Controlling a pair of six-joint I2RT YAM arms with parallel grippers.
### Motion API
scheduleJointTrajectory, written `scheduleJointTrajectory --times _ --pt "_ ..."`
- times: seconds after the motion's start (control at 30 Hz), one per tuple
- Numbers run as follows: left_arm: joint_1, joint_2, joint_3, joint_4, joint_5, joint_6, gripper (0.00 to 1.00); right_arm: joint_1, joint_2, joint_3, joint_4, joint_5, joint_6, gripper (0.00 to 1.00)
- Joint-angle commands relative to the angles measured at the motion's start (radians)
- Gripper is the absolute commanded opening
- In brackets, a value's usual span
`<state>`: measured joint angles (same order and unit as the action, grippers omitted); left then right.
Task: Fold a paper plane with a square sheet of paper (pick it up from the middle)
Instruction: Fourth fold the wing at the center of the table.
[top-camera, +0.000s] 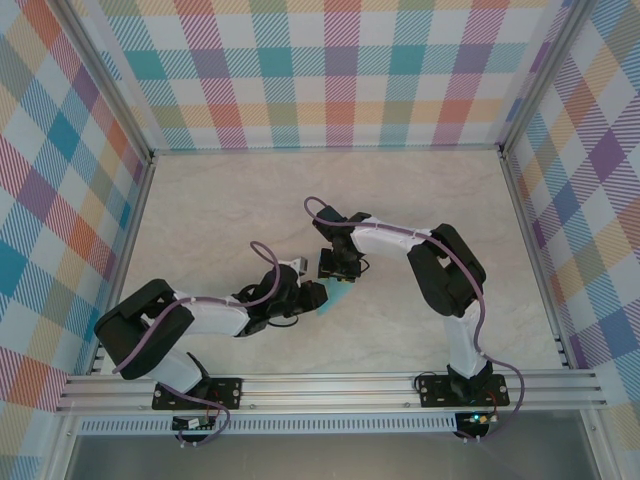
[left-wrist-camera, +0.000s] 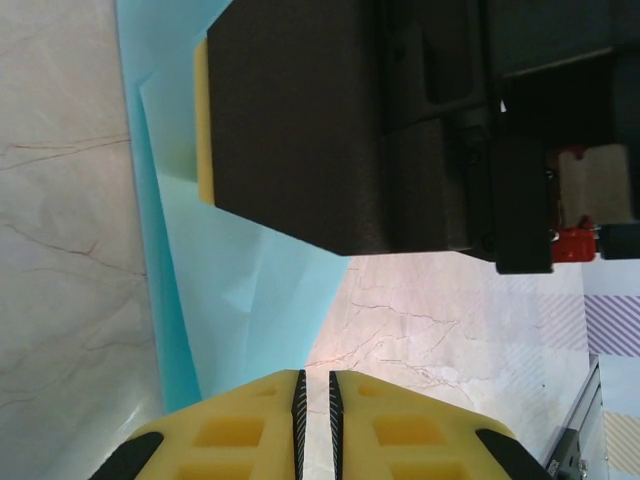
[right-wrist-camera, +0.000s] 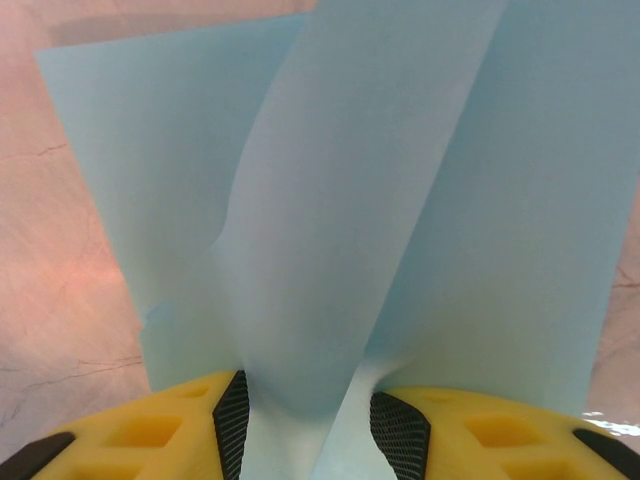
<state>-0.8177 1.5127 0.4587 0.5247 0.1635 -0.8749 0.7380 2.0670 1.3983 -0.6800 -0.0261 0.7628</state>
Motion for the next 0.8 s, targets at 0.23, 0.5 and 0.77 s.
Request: scheduleJointTrajectory --times 0.23,0.5,0.77 --pt "-0.011 0.029 0.069 -0.156 0.021 0.021 0.17 -0.014 0.245 -0.108 -0.004 0.154 -0.011 0.46" --pt "-0.011 0.060 0.081 -0.164 0.019 0.016 0.17 -0.015 0.249 -0.110 -0.004 0.156 -0.012 0.46" --pt "-0.012 0.086 0.083 -0.173 0.015 0.009 0.17 -0.014 0.251 -0.111 -0.005 0.155 -0.011 0.46"
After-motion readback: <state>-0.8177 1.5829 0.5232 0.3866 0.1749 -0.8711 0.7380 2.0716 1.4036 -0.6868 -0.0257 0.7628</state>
